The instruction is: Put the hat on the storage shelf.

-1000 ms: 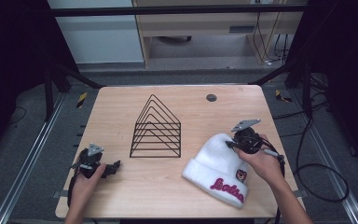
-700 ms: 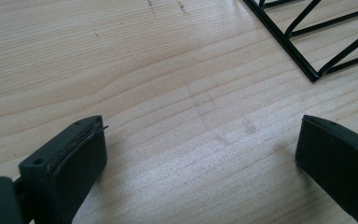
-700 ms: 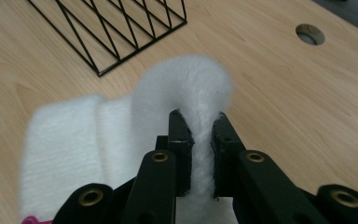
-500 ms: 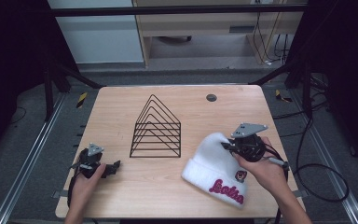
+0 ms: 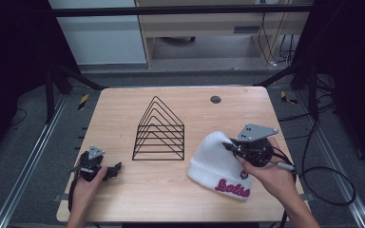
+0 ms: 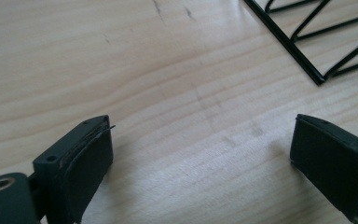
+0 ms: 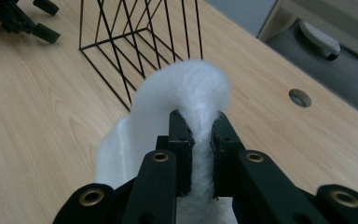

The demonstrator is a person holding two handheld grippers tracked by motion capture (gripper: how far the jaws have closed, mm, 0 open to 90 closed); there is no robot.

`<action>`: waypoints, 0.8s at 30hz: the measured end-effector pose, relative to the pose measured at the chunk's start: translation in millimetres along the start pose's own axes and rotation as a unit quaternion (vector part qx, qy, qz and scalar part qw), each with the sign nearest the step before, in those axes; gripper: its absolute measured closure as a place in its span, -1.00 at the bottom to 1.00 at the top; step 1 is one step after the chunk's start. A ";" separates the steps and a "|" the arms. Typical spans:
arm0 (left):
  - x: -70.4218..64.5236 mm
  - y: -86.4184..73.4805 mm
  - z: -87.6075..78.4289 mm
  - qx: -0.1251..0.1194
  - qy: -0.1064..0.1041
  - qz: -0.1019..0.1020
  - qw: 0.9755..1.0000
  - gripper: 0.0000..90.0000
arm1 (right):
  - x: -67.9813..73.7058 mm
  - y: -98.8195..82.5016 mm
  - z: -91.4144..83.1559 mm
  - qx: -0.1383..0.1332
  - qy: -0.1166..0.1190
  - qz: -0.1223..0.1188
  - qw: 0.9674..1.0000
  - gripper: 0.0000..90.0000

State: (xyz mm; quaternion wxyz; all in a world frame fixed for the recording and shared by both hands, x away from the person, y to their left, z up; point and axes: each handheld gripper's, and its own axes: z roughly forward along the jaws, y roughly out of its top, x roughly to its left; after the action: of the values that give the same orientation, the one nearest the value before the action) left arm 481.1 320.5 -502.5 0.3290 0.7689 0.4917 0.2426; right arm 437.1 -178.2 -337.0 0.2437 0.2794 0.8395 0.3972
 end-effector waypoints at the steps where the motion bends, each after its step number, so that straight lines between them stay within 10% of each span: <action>1: 0.0 0.0 0.0 0.000 0.000 0.000 1.000 -0.90 | 0.0 0.0 0.0 0.000 0.000 0.000 1.000 0.82; 24: -0.6 81.4 -77.9 -0.097 -0.058 0.038 0.993 -0.86 | -22.8 44.9 -30.9 -0.051 -0.032 -0.032 0.998 0.82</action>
State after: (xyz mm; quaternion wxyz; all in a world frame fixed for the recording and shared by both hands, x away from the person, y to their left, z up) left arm 475.1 316.4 -390.1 0.4203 0.7645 0.4162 0.2564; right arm 446.6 -186.0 -279.2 0.2966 0.2523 0.8183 0.4228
